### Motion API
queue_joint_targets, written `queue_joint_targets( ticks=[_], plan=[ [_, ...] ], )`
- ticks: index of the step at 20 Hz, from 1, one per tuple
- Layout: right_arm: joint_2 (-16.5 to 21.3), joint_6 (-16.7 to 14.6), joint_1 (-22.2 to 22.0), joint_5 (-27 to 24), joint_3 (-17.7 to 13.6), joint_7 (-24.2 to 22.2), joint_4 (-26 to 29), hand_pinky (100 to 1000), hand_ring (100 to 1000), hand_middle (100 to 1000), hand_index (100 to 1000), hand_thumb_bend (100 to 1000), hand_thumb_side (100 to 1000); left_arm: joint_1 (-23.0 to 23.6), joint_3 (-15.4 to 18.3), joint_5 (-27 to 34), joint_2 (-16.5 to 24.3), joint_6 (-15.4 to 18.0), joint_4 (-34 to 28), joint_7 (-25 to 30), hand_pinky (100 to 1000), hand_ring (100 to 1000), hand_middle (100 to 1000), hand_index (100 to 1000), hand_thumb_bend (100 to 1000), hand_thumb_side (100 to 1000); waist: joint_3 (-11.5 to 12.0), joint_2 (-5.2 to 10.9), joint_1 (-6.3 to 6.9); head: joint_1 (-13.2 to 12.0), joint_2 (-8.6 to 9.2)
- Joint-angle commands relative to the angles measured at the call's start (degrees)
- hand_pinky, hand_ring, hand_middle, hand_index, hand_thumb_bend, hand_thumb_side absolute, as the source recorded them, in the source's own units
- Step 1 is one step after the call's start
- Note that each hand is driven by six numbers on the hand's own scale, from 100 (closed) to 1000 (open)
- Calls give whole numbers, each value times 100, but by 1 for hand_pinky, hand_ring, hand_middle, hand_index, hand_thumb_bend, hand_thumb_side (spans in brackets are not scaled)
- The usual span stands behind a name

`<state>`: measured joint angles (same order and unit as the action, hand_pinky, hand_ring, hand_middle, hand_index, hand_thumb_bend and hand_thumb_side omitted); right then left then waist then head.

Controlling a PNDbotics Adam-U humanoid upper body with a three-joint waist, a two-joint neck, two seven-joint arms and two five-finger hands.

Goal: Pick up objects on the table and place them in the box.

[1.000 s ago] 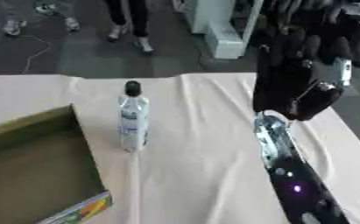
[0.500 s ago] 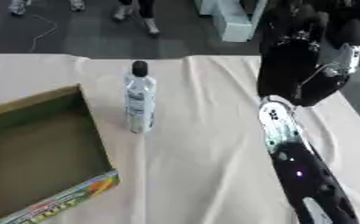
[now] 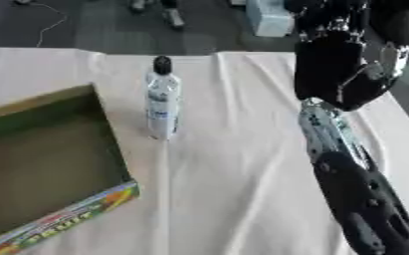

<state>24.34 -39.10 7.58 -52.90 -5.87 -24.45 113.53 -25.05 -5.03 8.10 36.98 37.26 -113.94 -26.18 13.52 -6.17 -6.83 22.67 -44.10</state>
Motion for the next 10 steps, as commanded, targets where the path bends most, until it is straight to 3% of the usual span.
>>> queue_joint_targets(
  ticks=[1,5,10],
  plan=[
    [251,-629,12,125,11,-758,106,753,736,766,779,336,787,-55,43,-6,152,-3,-65,-16,765,835,840,788,159,1000,5,54,31,59,-2],
    [344,-534,31,217,41,-829,106,805,780,801,808,337,791,-59,41,-13,149,2,-65,-15,764,836,840,787,159,1000,8,35,27,149,-2],
    [506,-485,89,364,44,-782,106,844,799,820,828,412,801,-46,35,-39,145,4,-65,-18,764,836,840,787,159,1000,8,11,20,215,-2]
  ],
)
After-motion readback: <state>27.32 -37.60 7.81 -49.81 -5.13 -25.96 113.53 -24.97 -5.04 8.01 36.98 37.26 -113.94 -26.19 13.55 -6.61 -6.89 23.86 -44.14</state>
